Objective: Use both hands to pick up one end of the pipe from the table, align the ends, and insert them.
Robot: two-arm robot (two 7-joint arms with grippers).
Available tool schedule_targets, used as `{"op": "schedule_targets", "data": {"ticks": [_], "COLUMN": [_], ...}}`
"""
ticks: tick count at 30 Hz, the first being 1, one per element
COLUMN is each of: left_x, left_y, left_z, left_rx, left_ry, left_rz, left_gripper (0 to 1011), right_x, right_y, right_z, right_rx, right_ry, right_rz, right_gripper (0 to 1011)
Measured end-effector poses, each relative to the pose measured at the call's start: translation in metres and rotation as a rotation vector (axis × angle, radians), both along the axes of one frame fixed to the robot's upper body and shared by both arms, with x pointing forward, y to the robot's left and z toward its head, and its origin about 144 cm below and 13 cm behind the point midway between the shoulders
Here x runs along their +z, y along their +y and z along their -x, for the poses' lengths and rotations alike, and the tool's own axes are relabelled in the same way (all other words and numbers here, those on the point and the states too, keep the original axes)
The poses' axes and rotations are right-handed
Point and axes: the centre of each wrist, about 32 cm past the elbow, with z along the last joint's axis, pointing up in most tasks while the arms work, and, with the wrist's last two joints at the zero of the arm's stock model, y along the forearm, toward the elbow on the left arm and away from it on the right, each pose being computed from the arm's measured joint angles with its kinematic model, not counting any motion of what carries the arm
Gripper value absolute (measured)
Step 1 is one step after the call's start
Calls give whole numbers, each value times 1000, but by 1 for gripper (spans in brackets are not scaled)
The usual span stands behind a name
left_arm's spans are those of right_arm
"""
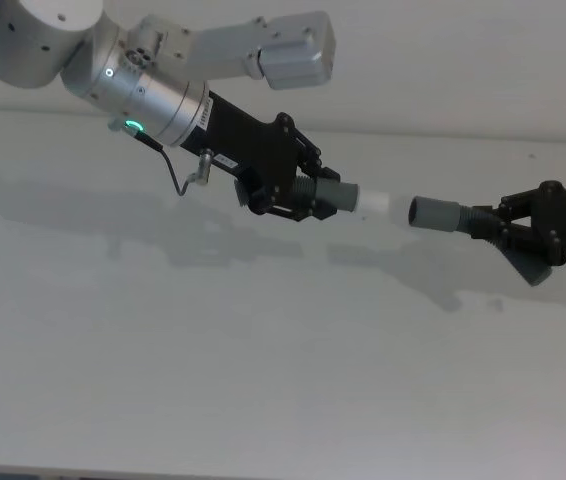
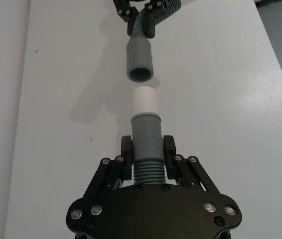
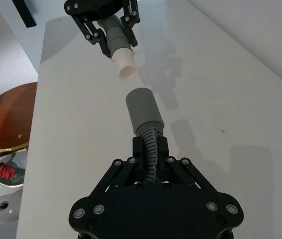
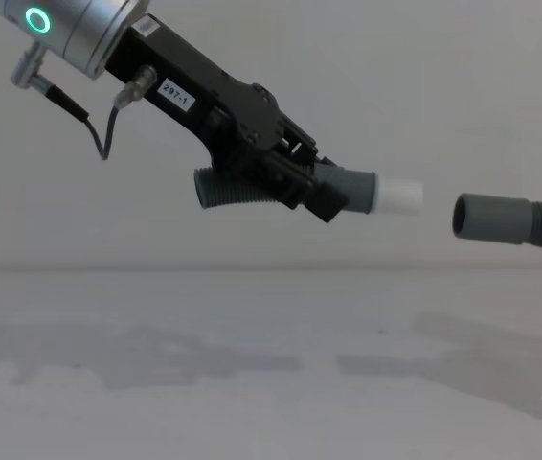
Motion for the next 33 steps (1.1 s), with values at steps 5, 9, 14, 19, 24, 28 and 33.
{"op": "schedule_targets", "data": {"ticks": [5, 9, 14, 19, 24, 28, 33], "left_x": [0, 0, -2, -2, -2, -2, -2], "left_y": [0, -1, -4, -4, -3, -3, -2], "left_z": [0, 0, 0, 0, 0, 0, -1], "left_rx": [1, 4, 8, 10, 9, 5, 0], "left_ry": [-2, -6, -9, -10, -8, -6, -4], "left_rz": [-3, -5, -9, -9, -6, 0, 7], "left_gripper": [354, 354, 354, 354, 354, 354, 354], "right_x": [0, 0, 0, 0, 0, 0, 0], "right_y": [0, 0, 0, 0, 1, 2, 3], "right_z": [0, 0, 0, 0, 0, 0, -1], "right_rx": [0, -1, -1, 0, 3, 6, 12], "right_ry": [0, 0, 1, 1, 0, 0, 1], "right_rz": [1, 1, 2, 2, -1, -5, -8], "right_gripper": [155, 155, 155, 155, 155, 155, 155]}}
